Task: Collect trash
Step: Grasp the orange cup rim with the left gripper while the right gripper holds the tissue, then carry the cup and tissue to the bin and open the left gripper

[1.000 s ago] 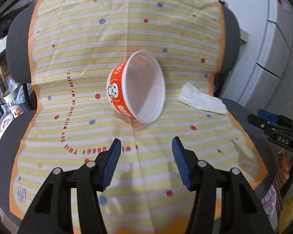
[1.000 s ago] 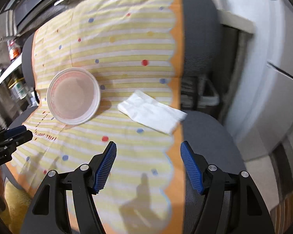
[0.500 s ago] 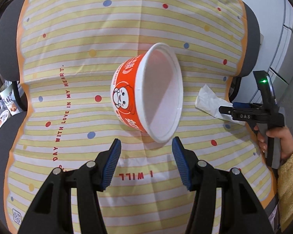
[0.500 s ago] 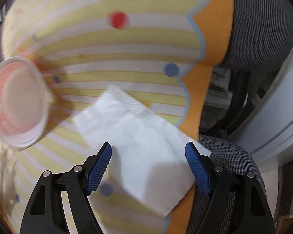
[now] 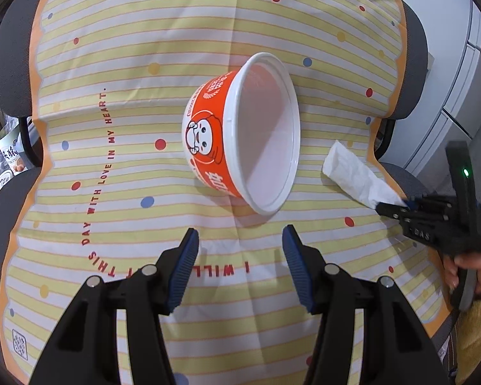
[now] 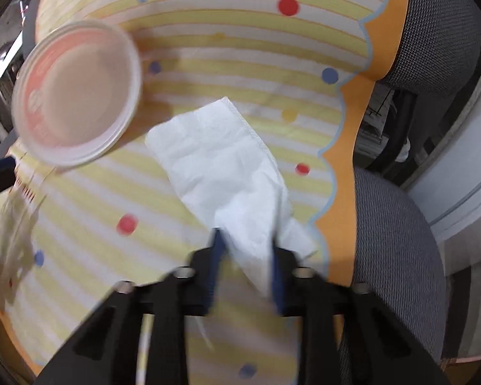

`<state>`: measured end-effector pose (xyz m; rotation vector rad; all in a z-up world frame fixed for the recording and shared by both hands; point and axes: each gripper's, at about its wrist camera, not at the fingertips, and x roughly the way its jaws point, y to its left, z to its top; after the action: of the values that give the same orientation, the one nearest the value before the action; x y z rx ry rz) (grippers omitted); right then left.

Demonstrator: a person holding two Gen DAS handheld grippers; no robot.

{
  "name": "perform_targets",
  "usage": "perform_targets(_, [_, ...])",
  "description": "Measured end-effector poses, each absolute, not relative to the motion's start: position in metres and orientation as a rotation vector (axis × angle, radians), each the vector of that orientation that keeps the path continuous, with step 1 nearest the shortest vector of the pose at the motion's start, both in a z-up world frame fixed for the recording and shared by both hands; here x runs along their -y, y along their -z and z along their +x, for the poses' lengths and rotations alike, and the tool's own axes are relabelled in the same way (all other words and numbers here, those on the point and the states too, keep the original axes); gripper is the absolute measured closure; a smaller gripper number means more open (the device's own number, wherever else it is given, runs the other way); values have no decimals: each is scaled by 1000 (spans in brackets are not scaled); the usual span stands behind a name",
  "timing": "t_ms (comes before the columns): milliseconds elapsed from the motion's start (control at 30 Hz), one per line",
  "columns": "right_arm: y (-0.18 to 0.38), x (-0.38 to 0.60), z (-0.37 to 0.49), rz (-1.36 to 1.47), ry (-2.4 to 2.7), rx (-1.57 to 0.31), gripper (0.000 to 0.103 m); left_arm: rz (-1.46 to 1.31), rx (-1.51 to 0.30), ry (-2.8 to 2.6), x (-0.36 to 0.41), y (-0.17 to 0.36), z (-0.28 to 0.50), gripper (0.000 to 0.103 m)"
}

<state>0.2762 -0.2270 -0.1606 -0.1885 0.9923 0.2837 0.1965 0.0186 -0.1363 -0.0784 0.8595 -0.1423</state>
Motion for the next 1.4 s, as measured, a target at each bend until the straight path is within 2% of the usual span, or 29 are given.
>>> perform_targets(400, [108, 233, 192, 65, -168, -885, 99, -100, -765, 117, -20, 114, 215, 52])
perform_targets(500, [105, 232, 181, 86, -167, -876, 99, -23, -747, 59, -10, 112, 233, 62])
perform_targets(667, [110, 247, 173, 133, -164, -871, 99, 17, -755, -15, -8, 114, 252, 90])
perform_targets(767, [106, 255, 160, 170, -158, -864, 99, -9, -748, 8, -9, 109, 242, 100])
perform_targets(1100, [74, 280, 95, 225, -79, -785, 98, -20, -719, 175, 21, 75, 151, 100])
perform_targets(1400, [58, 331, -1, 259, 107, -718, 98, -2, -760, 434, 84, 85, 75, 100])
